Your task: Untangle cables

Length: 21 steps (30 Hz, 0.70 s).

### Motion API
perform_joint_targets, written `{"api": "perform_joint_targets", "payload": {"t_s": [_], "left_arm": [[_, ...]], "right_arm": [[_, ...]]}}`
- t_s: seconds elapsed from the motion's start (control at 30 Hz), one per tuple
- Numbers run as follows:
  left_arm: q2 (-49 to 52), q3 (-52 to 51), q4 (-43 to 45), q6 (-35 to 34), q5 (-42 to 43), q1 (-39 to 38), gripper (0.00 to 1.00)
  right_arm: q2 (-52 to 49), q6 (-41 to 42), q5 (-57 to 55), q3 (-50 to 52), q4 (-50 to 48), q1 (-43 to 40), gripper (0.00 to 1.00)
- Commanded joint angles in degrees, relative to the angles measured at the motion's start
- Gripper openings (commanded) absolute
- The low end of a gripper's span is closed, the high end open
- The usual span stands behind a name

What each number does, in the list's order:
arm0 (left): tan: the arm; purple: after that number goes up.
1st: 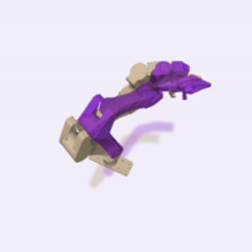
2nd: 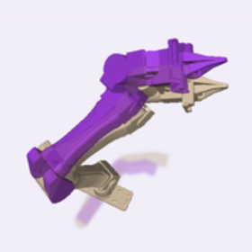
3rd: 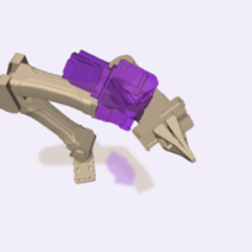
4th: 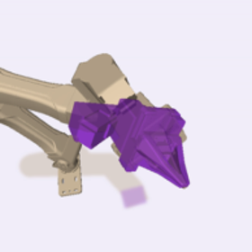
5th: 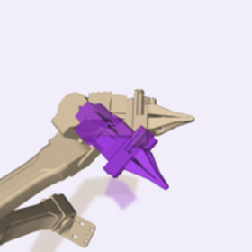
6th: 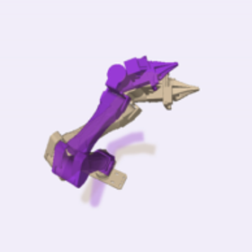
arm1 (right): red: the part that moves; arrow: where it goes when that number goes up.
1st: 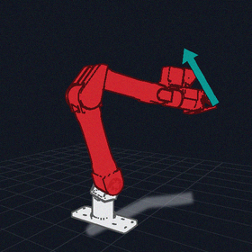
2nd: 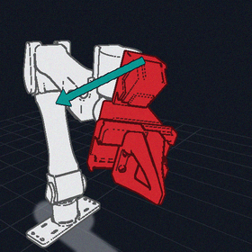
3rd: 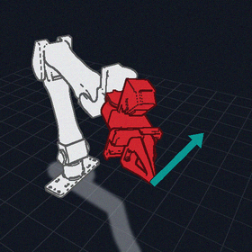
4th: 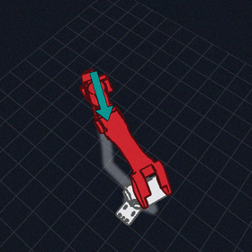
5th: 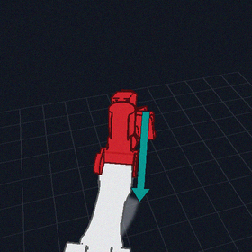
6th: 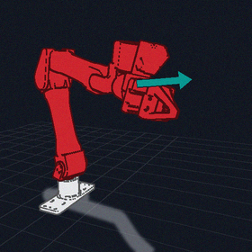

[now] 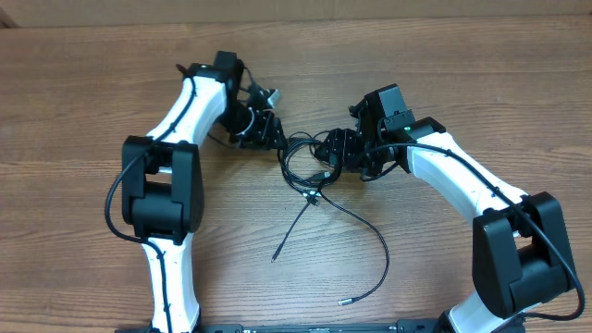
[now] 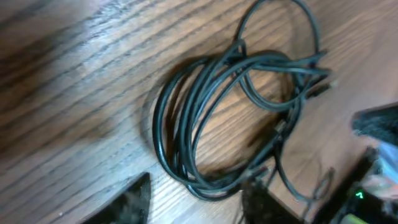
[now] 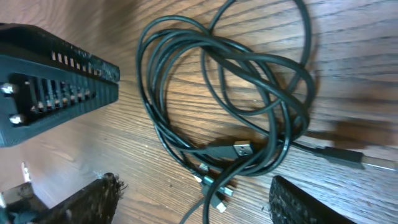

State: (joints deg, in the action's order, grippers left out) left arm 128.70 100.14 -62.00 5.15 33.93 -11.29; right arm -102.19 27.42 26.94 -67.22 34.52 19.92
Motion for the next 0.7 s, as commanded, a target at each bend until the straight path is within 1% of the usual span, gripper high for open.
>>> {"api": "perform_joint_targets", "payload": {"t_s": [0.0,0.1,0.17,0.27,0.33,0.37,0.47,0.67], "left_arm": [[0.9,1.2,0.4,-3.3,-5.7,-1.9,0.31],[0.9,1.5,-0.5,-4.2,-5.2,-2.3,0.33],[0.9,2.3,-3.2,-4.3,-2.8,-2.3,0.33],[0.2,2.8,-6.1,-5.3,-0.5,-2.6,0.3],[-0.1,2.8,-8.1,-8.1,-2.4,-3.4,0.29],[-0.1,2.8,-9.4,-9.3,-3.8,-3.9,0.27],[-0.1,2.3,-12.7,-14.2,-8.8,-6.1,0.28],[-0.1,0.1,-13.2,-24.7,-14.3,-12.3,0.29]], "right_arm": [[-0.5,0.5,-2.4,-1.0,0.5,0.1,0.74],[-0.5,0.5,-7.1,-1.0,2.8,-0.2,0.75],[-0.5,0.5,-10.3,-1.0,4.6,-0.4,0.78],[-0.5,0.4,-13.4,-1.0,6.8,-1.0,0.82],[-0.5,0.4,-14.8,-1.0,7.7,-1.6,0.84],[-0.5,0.4,-15.0,-1.0,7.9,-1.8,0.85],[-0.5,0.4,-14.9,-1.0,8.1,-2.5,0.86],[-0.5,0.4,-15.0,-1.0,8.1,-2.6,0.88]]}}
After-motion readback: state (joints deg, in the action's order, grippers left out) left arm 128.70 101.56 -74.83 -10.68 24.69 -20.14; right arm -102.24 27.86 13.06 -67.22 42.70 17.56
